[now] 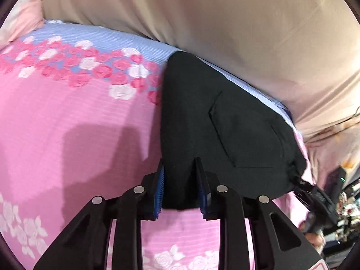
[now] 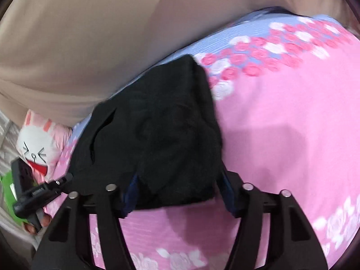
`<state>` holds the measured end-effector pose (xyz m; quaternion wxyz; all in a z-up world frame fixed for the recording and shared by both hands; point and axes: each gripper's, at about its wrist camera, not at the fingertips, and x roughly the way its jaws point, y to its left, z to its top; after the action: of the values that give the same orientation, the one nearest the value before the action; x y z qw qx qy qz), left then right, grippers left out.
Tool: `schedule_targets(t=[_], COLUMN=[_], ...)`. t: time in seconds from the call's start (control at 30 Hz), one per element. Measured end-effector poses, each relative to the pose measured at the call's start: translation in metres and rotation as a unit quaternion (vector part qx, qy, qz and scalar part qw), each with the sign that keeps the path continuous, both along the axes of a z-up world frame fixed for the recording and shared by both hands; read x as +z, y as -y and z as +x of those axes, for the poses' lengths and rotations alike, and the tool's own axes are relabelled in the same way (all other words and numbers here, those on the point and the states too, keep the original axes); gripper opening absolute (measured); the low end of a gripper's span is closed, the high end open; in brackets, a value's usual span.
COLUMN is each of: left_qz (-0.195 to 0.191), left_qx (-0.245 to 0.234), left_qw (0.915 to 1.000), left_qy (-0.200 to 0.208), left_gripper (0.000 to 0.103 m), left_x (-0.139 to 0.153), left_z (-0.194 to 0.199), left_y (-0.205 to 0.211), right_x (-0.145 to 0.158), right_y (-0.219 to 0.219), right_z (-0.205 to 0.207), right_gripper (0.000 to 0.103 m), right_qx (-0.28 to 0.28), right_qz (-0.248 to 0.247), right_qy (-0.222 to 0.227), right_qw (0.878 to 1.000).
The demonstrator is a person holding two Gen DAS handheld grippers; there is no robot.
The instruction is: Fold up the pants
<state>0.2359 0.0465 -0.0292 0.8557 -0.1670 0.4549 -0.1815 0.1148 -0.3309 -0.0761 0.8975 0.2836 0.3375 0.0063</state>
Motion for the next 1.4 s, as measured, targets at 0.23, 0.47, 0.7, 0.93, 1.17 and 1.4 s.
schedule_targets(t=[0.23,0.47,0.7,0.93,1.17,1.4], left_qz=[0.130,0.191,0.200,0.212,0.202,0.226], left_qx=[0.003,0.004,0.020,0.034,0.050,0.056], left_qw=[0.9802,0.9743,0.9697,0.9639,0.9627,0.9504], left_qy=[0.149,0.119,0.138,0.158,0.174,0.206], left_gripper=[0.032,0.032,0.037,0.060,0.077,0.087], left_x=[0.053,0.004,0.000,0.000,0.005,0.007], left_z=[-0.047,-0.035,-0.051,-0.076,-0.098,-0.112], left_y=[0.047,0.077,0.076,0.074,0.068,0.076], right_x=[0.055,0.028,0.016,0.013,0.016,0.009], right_y=[-0.054,-0.050,-0.059,-0.076,-0.102,-0.101], right_z=[-0.013,-0.004,-0.022,-0.050,-0.078,-0.087], right_gripper=[0.022,0.020,0.028,0.072,0.098,0.098], right_qx=[-0.001,-0.013,-0.023,-0.026,-0.027,-0.043], right_qz=[-0.194,-0.198,-0.183,-0.208,-0.260,-0.244], right_qy=[0.067,0.027,0.042,0.055,0.073,0.032], right_qw=[0.979,0.980,0.982,0.976,0.962,0.968])
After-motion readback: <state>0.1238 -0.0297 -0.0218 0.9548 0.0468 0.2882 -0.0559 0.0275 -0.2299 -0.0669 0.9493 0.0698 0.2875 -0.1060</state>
